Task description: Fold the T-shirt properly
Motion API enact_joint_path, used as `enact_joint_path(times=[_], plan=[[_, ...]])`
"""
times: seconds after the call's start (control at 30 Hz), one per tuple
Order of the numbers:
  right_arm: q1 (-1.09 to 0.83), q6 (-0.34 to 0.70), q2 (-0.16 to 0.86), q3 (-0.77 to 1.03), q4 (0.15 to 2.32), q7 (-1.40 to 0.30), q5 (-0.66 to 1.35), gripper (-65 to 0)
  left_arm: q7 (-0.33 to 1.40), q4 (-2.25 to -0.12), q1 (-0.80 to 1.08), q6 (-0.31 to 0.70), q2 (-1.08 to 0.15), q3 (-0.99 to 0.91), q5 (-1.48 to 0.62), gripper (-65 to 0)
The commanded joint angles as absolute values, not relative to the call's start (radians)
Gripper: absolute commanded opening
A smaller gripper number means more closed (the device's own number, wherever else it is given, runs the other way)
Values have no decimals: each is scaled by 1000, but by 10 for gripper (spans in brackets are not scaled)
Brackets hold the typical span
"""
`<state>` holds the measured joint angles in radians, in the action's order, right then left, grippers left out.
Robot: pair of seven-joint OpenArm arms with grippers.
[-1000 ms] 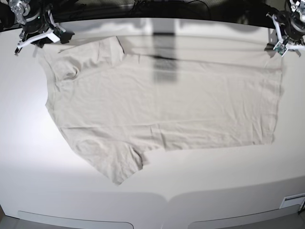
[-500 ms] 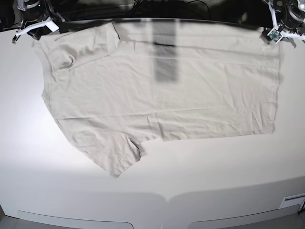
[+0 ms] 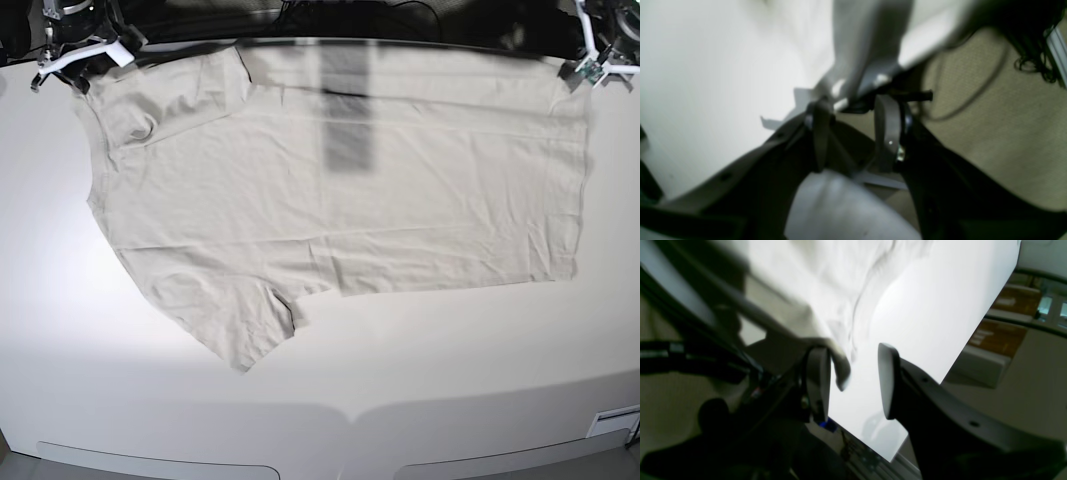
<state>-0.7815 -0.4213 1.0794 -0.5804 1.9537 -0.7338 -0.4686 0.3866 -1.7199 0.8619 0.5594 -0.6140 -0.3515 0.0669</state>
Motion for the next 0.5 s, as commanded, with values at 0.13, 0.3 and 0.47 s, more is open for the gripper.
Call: enact_joint_path(times=[0.13, 0.3, 0.47], plan=[[-781, -467, 1097, -575, 2024, -706, -479, -410, 289, -1817, 926, 596, -629, -518, -56, -435], [-716, -470, 1093, -573, 2035, -636, -367, -410, 230, -1852, 894, 596, -630, -618, -214, -435], [-562, -430, 1089, -574, 2035, -632, -180, -410, 238, -1812, 753, 596, -630, -630, -387, -435]])
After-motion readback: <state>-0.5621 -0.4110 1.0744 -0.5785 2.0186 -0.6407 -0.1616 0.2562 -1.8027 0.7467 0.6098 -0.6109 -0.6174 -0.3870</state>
